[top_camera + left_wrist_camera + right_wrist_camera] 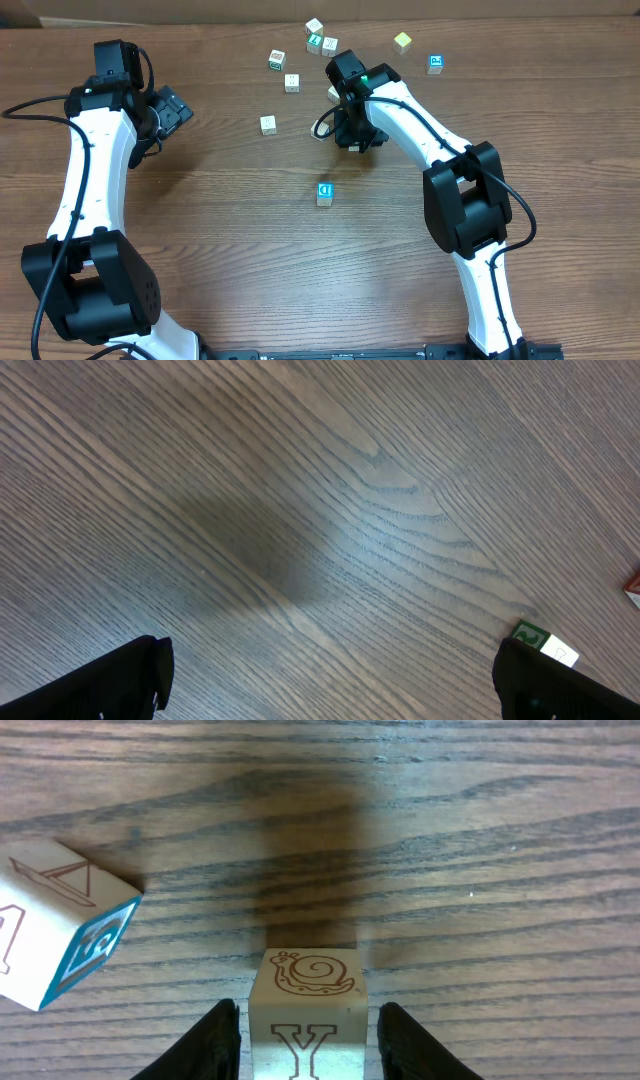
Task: Form a tower
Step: 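Lower the right gripper and close on the snail-printed Y block, then carry the snail Y block over the stack and lower it onto the blue block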
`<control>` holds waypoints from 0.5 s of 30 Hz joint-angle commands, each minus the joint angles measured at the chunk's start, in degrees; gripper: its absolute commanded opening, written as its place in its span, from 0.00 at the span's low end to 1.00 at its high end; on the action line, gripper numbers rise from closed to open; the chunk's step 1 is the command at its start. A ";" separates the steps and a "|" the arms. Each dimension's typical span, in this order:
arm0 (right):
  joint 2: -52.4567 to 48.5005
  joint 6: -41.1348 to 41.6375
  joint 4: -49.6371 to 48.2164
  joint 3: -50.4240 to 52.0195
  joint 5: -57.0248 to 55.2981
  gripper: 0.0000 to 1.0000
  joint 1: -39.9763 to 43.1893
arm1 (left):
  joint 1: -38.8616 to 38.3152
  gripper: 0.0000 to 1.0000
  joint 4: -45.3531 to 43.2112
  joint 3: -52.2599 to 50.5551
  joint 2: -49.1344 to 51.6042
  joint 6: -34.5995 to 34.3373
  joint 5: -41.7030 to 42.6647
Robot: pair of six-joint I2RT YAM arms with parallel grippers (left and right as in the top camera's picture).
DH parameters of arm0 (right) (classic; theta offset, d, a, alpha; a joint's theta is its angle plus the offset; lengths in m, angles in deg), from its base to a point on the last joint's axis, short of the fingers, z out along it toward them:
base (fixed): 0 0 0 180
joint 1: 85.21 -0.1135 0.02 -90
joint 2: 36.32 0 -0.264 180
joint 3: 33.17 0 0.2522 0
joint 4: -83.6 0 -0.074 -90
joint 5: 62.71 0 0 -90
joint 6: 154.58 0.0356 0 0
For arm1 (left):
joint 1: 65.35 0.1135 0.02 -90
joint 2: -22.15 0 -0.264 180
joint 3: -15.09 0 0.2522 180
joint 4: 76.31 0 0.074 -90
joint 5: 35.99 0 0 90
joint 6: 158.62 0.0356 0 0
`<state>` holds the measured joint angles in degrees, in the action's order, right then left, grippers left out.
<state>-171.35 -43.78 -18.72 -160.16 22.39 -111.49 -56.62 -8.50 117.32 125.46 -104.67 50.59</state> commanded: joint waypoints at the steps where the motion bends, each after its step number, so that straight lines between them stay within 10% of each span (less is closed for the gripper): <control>1: 1.25 0.00 -0.35 0.33 -0.66 0.42 0.11 | -0.11 0.99 -0.11 1.16 0.42 0.09 0.04; 15: 2.69 -0.02 8.09 -9.09 -2.19 0.26 0.11 | -0.11 1.00 -0.11 1.16 0.42 0.09 0.07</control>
<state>-171.35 -43.78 -12.84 -163.87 21.95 -111.49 -56.62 -8.50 117.32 125.46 -104.67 50.59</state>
